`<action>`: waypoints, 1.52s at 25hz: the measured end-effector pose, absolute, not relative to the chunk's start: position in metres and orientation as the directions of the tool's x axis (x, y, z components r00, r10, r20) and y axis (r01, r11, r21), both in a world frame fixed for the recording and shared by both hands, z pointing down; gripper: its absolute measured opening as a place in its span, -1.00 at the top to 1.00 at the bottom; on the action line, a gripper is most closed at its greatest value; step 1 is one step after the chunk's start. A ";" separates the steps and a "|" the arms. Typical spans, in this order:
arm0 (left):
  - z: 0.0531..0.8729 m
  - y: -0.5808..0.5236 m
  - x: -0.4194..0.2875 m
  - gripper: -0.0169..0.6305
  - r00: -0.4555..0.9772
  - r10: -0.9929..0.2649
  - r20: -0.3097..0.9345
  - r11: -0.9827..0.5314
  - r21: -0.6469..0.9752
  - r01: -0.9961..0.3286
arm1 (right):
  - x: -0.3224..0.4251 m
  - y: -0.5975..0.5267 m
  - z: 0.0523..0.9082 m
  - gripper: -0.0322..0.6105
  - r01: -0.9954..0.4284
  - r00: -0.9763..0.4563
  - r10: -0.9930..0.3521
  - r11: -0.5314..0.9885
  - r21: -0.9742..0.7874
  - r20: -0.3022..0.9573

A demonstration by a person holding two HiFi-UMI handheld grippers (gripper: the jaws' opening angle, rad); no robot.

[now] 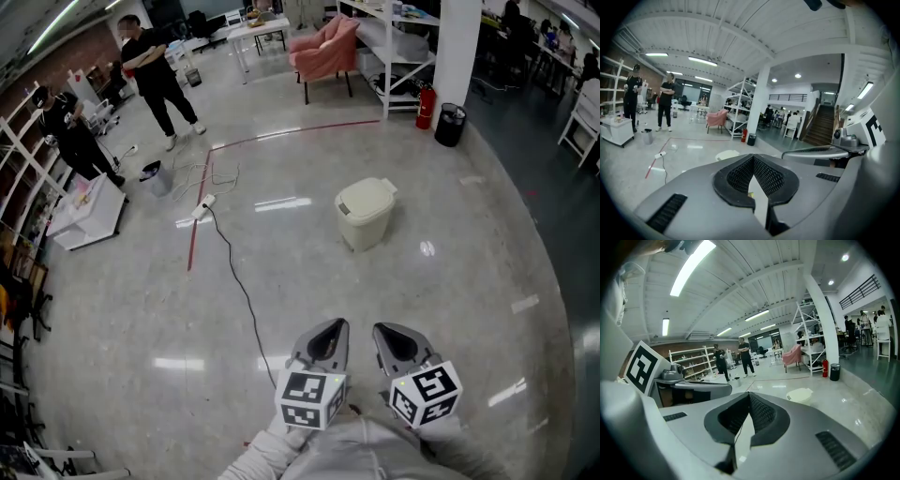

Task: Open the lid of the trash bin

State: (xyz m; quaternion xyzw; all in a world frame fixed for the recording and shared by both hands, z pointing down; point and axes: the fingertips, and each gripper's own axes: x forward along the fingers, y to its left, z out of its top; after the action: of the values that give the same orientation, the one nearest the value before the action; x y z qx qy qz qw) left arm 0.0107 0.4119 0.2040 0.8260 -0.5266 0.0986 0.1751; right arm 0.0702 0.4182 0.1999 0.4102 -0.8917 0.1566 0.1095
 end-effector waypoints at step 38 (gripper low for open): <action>0.235 0.103 -0.067 0.93 0.525 -0.746 0.409 -0.486 0.205 -0.850 | -0.010 0.112 0.214 0.91 -0.849 -0.527 -0.769 0.492 -0.193 0.361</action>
State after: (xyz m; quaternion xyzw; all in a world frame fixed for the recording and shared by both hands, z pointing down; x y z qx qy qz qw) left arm -0.0669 0.1029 0.2347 0.8516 -0.4685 0.1335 0.1938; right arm -0.0102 0.1118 0.2140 0.4726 -0.8561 0.1754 0.1138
